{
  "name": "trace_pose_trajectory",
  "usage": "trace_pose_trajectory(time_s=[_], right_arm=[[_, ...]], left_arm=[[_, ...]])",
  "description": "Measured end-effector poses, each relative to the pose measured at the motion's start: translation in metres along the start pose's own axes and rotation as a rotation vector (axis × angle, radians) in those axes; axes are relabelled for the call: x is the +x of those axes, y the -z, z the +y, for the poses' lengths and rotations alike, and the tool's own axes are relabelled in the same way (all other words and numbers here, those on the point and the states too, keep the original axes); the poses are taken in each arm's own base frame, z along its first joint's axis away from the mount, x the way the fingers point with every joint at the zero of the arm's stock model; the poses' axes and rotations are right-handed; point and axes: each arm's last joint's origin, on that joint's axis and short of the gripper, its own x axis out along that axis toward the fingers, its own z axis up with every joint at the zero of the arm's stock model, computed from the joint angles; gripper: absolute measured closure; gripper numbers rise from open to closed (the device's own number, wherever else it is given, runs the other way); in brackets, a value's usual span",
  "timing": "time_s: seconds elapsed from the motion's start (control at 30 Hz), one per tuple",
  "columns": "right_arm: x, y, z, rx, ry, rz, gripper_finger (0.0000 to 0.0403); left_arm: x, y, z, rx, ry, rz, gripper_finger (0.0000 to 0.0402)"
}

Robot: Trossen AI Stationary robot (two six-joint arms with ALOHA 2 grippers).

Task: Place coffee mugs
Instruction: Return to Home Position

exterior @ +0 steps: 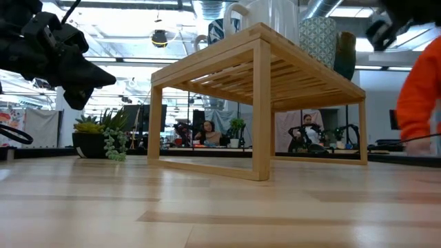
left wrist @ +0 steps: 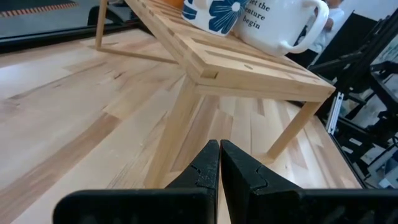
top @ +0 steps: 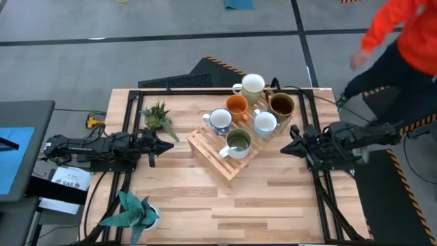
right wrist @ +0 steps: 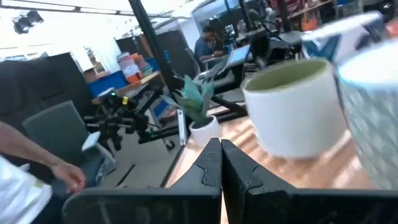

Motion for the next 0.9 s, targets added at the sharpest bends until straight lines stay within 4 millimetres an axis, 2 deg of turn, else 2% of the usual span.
trace_pose_trajectory(time_s=[0.1,0.37,0.6,0.8,0.9], right_arm=[[-0.002,0.017,-0.008,-0.001,0.001,-0.026,0.0384],[-0.010,0.045,-0.023,-0.041,0.010,-0.106,0.0385],[-0.005,0.069,-0.033,-0.093,0.012,-0.079,0.0383],[-0.004,0.075,-0.034,-0.079,0.024,-0.011,0.0380],[-0.004,0.077,-0.034,-0.006,0.027,0.008,0.0372]], left_arm=[[0.000,0.000,0.000,0.000,-0.001,0.000,0.0402],[0.000,0.000,0.000,0.001,-0.001,0.001,0.0402],[0.000,0.000,0.000,0.001,-0.003,0.001,0.0402],[0.000,0.000,0.000,0.001,-0.004,0.001,0.0402],[0.000,0.000,0.000,0.001,-0.003,0.001,0.0402]])
